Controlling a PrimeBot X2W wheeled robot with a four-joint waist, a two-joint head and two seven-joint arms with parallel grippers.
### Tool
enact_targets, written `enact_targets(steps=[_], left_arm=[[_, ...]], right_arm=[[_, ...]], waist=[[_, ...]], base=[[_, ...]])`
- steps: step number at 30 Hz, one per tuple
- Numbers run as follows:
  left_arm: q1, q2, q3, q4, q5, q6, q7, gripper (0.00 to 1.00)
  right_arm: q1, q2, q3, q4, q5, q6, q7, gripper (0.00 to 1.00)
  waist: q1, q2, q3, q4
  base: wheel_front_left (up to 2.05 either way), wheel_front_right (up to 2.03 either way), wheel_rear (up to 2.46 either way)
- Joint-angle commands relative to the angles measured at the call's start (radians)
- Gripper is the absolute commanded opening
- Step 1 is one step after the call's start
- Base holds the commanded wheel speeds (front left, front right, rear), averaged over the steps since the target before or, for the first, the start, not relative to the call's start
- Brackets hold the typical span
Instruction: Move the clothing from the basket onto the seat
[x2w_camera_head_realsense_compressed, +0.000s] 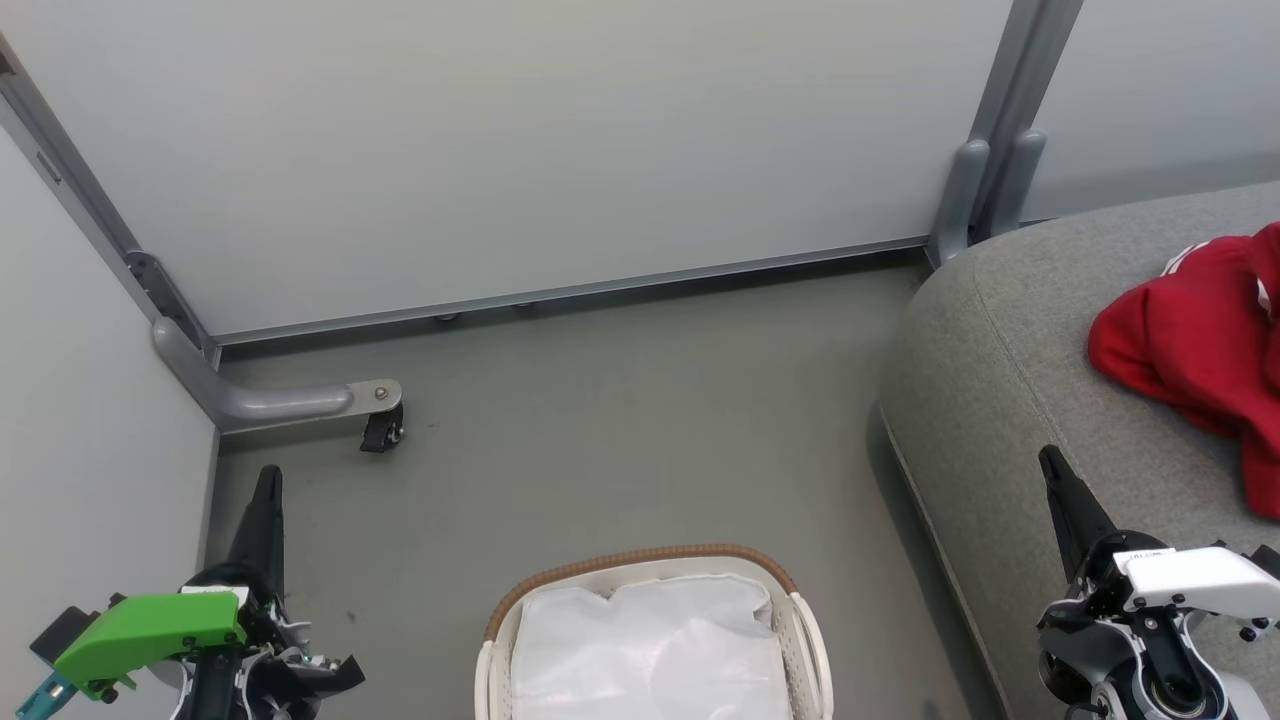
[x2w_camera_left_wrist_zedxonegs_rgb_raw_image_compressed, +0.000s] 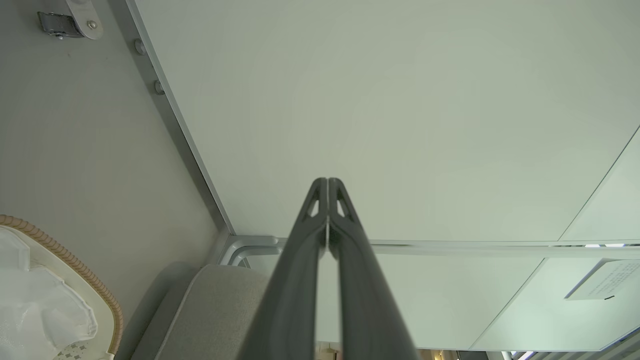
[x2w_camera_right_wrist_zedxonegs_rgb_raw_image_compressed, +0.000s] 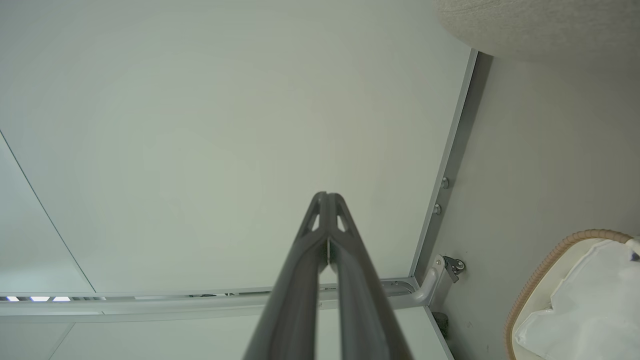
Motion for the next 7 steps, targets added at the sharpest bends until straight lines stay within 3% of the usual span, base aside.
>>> enact_targets(steps=[1, 7], left_arm=[[-0.01, 0.005, 0.002, -0.001, -0.002, -0.004, 0.004, 0.0], [-0.01, 0.005, 0.002, -0.001, -0.002, -0.004, 0.004, 0.0]], right_arm=[[-0.001, -0.006, -0.002, -0.003, 0.003, 0.0, 0.001, 0.0], [-0.001, -0.006, -0.001, -0.003, 0.003, 0.0, 0.001, 0.0]], waist=[[0.0, 0.0, 0.0, 0.0], [0.0, 0.0, 0.0, 0.0]], base=[[0.0, 0.0, 0.0], [0.0, 0.0, 0.0]])
